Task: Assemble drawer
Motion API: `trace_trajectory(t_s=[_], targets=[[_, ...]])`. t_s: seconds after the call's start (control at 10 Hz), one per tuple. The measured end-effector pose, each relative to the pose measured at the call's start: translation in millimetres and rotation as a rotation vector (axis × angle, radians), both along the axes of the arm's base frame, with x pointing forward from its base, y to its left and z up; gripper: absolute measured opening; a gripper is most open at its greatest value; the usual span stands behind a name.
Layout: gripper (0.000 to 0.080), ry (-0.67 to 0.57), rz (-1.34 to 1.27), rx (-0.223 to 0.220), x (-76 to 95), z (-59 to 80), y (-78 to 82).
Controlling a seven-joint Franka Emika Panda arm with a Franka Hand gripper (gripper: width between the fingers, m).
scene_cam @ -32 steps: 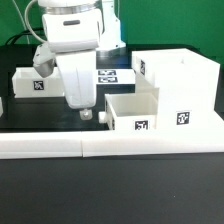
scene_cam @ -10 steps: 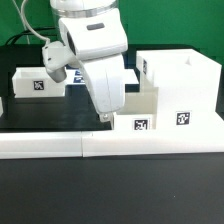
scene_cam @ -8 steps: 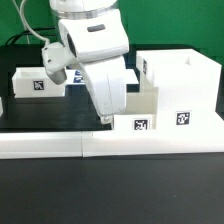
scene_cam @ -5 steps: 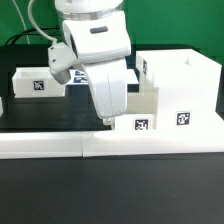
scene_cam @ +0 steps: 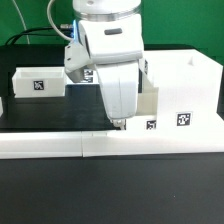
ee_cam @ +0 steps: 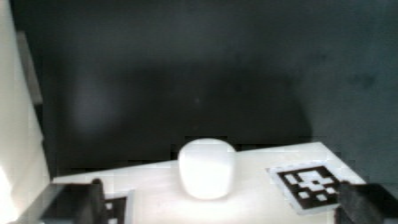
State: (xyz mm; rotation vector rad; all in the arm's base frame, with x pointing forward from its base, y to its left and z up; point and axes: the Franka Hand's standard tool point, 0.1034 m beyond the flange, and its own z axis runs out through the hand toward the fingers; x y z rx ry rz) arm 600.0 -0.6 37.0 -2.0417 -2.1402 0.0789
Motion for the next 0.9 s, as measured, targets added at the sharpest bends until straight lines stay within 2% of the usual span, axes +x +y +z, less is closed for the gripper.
trace_trajectory(t_s=[0.2, 0.3, 0.7, 0.9], targets=[[0.0648, 0.001, 0.061, 0.009, -3.3, -1.9, -25.0], [0.0648, 0.002, 0.051, 0.008, -4.0, -1.9, -29.9], [0.0648, 0.002, 0.034, 0.005, -4.6, -2.2, -30.4], [0.0648, 0.019, 0.028, 0.001, -19.1, -5.2, -34.1]])
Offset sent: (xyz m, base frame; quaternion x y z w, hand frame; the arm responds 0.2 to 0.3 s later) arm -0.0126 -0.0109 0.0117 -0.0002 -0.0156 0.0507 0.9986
